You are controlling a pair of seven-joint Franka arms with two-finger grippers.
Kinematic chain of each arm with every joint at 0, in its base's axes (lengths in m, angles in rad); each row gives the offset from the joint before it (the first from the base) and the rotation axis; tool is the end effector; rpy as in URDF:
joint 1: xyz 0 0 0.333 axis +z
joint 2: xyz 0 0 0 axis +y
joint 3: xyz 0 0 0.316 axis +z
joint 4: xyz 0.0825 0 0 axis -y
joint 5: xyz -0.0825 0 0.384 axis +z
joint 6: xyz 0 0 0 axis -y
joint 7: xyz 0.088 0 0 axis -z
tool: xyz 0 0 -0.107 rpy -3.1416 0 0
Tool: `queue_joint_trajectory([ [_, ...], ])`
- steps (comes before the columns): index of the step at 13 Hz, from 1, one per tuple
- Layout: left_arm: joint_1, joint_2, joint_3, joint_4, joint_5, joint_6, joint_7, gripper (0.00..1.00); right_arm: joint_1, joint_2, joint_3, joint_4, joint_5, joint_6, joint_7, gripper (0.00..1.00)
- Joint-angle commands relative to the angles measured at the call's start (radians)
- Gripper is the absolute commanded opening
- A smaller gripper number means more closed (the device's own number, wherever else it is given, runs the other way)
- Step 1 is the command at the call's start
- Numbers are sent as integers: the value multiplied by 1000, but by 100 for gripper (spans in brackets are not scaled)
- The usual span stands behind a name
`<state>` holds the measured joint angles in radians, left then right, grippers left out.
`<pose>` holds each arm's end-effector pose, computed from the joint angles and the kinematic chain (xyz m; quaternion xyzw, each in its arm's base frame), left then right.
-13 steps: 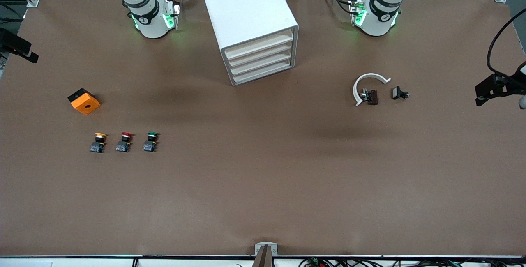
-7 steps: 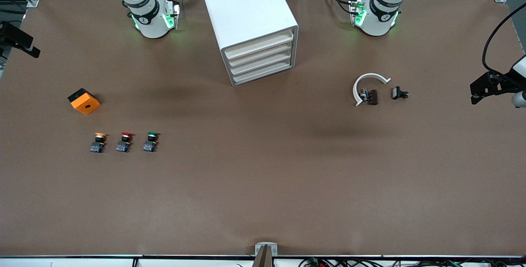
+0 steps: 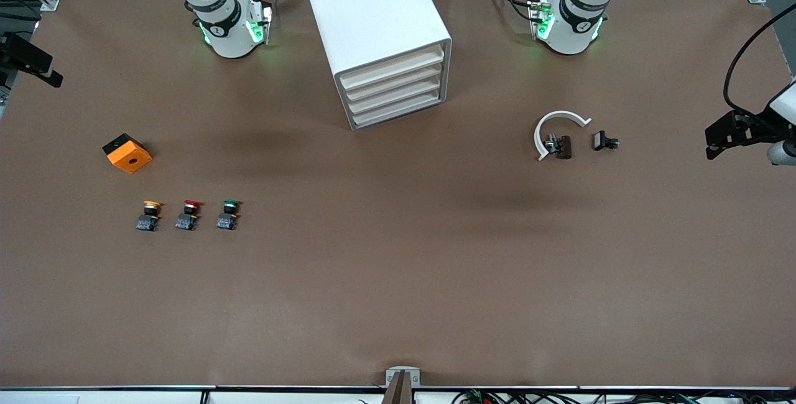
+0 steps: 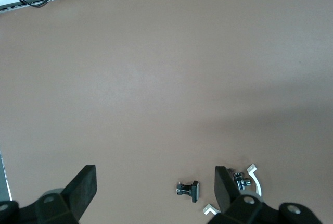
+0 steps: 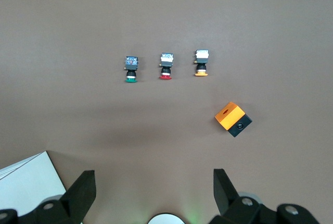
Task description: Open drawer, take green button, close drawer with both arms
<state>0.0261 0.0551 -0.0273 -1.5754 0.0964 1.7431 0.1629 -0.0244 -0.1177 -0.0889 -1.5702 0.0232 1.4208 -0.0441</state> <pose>0.5875 0.0084 0.6074 -0.9935 0.0872 -0.0522 0.0515 0.4979 -0.0571 0.6738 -0.9992 0.0326 0.0147 0.0179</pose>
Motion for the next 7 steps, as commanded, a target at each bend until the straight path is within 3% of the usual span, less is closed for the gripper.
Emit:
queue_joint_trajectory([
  [1, -28, -4, 20, 0, -14, 0, 15, 100, -12, -31, 11, -30, 14, 1, 33, 100],
  [7, -23, -12, 15, 0, -14, -4, 18, 100, -12, -31, 9, -28, -12, 26, 29, 100],
])
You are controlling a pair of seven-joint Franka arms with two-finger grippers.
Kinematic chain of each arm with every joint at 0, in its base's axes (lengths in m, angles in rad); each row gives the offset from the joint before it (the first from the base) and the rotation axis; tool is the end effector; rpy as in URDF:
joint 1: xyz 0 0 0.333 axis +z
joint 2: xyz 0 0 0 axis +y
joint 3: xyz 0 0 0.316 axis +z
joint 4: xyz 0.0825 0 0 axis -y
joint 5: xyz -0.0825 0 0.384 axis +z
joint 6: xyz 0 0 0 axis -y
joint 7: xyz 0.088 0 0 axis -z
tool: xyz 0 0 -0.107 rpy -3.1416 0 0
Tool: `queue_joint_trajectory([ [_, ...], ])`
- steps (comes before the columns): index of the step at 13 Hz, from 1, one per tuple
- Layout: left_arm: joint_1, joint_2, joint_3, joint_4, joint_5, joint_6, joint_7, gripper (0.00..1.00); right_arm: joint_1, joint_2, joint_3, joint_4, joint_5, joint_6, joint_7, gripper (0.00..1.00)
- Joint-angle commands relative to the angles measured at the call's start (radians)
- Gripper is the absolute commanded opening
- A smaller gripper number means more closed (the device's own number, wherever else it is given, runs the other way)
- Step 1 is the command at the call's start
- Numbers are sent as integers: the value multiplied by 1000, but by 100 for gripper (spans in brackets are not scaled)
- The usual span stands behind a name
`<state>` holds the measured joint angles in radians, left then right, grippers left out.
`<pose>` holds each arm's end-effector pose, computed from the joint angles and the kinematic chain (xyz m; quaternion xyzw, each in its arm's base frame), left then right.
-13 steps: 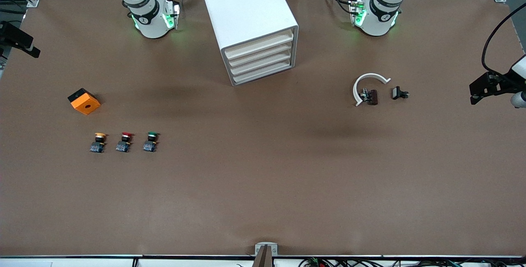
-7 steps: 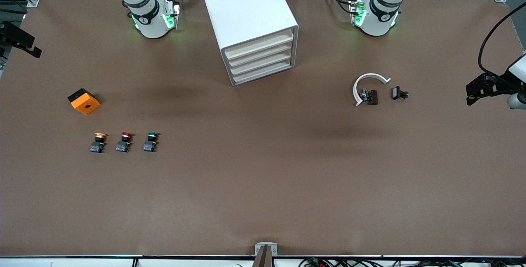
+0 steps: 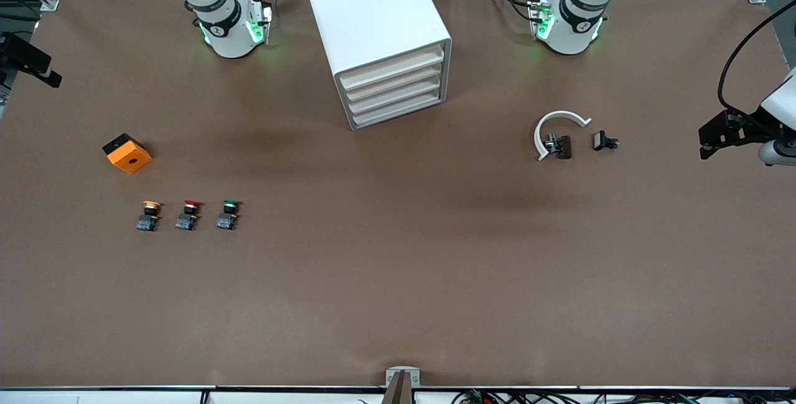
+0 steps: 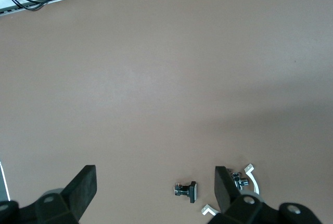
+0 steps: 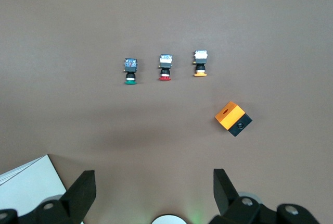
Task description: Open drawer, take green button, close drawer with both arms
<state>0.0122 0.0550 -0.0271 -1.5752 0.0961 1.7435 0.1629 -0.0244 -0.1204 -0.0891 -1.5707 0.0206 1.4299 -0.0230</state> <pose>0.5876 0.0003 0.6076 -0.9929 0.0940 -0.0529 0.0510 0.4979 -0.0577 0.6757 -0.9989 0.0435 0.0093 0.0162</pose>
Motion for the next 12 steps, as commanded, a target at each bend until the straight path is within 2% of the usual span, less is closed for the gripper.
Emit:
queue_joint_trajectory([
  [1, -8, -17, 12, 1, -13, -4, 18, 100, -12, -30, 9, -28, -13, 23, 5, 100],
  [6, -11, -43, -23, 9, -13, -25, 7, 100, -3, -30, 11, -28, -21, 44, -6, 100],
  [8, -11, -43, -19, 47, -54, -51, -2, 100, -2, -30, 11, -28, -27, 44, -8, 100],
  [12, -8, -43, -19, 52, -70, -99, -94, 100, -2, -38, 11, -26, -27, 37, -8, 100],
])
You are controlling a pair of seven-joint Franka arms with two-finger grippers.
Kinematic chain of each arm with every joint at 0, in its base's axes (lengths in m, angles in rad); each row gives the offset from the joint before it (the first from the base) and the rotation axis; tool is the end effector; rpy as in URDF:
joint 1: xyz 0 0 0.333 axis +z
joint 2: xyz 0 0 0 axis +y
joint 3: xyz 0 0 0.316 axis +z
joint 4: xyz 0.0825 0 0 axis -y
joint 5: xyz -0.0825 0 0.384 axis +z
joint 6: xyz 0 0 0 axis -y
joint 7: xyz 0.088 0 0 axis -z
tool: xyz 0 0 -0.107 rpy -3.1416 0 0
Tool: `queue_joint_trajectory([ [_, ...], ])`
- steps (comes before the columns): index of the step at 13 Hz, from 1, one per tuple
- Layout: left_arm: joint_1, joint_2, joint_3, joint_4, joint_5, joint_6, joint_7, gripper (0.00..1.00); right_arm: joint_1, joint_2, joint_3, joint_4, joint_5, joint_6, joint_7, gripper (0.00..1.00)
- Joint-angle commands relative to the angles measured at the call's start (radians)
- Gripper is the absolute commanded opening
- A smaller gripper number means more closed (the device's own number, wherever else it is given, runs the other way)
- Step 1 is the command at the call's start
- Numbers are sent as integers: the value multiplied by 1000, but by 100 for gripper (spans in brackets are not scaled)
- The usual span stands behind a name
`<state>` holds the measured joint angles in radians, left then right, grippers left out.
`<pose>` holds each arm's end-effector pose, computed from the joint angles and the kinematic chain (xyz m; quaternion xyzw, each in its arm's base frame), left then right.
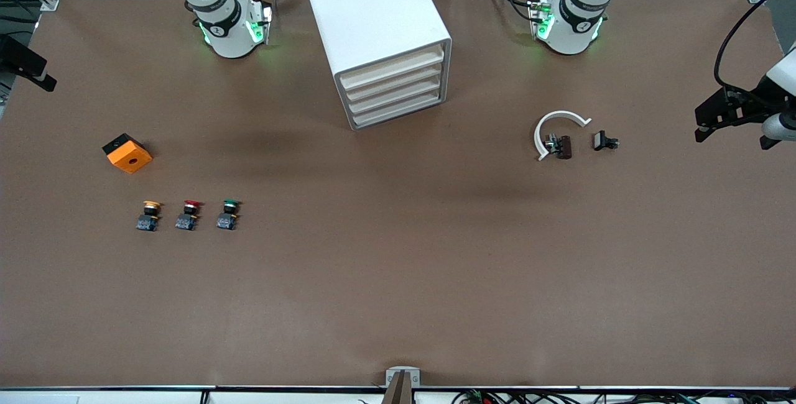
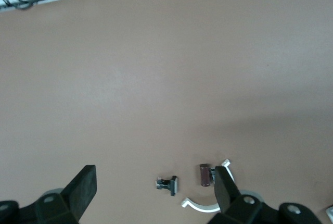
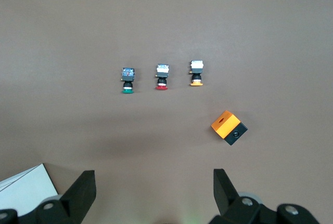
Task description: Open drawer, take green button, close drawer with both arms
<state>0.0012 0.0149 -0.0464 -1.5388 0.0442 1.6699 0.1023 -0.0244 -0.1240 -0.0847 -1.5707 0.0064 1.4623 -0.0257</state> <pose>0.5692 -0.0212 0.6408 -0.9953 0.0744 -0.0574 0.0234 0.5002 -0.0574 0.6803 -0.9991 0.0410 -0.0081 0.0079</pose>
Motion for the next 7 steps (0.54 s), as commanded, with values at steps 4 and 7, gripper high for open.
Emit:
queue_joint_trajectory([
  [4, 5, 0, 3, 29, -20, -25, -38, 100, -2, -42, 5, -34, -13, 1, -5, 100],
  [7, 5, 0, 3, 29, -20, -25, -41, 100, -2, -42, 5, -35, -11, 0, -11, 100],
])
